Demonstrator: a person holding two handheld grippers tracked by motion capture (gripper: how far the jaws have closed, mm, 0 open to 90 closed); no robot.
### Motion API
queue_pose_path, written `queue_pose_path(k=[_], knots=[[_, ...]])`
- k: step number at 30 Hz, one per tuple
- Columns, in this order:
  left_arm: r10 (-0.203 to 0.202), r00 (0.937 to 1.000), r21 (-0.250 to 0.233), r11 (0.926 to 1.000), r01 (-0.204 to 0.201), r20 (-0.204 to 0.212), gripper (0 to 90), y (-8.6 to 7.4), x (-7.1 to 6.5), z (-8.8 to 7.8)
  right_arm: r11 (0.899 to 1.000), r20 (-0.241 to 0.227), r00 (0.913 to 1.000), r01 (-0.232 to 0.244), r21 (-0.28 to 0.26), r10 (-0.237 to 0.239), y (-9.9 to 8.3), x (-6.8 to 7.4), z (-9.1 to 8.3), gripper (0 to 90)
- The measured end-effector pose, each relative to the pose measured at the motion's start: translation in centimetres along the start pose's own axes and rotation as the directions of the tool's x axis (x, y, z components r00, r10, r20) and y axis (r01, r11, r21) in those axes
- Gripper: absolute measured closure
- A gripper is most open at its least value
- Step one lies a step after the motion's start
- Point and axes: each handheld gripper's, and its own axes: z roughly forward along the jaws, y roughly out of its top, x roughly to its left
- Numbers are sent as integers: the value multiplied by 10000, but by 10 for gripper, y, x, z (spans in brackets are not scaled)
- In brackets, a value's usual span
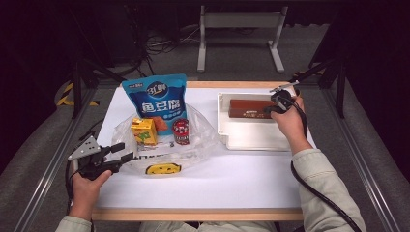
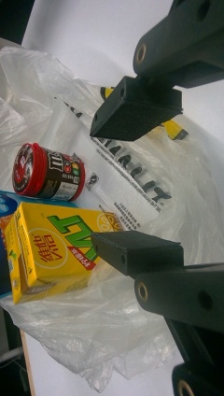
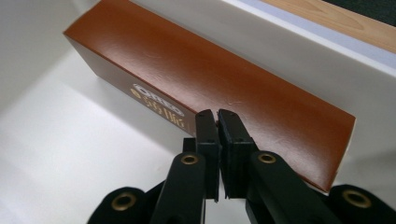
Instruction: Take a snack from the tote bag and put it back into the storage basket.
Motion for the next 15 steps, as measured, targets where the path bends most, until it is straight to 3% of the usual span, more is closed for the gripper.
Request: queue_pose_path(k=[4,8,15], knots=[[3,10000,1,10000,-3,-5,436,0,0,0,9996,-93,9999,105,-251,-107,1,2,-4,795],[-35,10000,-13,10000,35,-11,436,0,-1,0,9959,-320,9991,247,-869,-275,6,6,-13,653],[-33,10000,15,10000,33,1,436,0,-1,0,9727,-918,9909,765,-2190,-986,21,21,-32,474]])
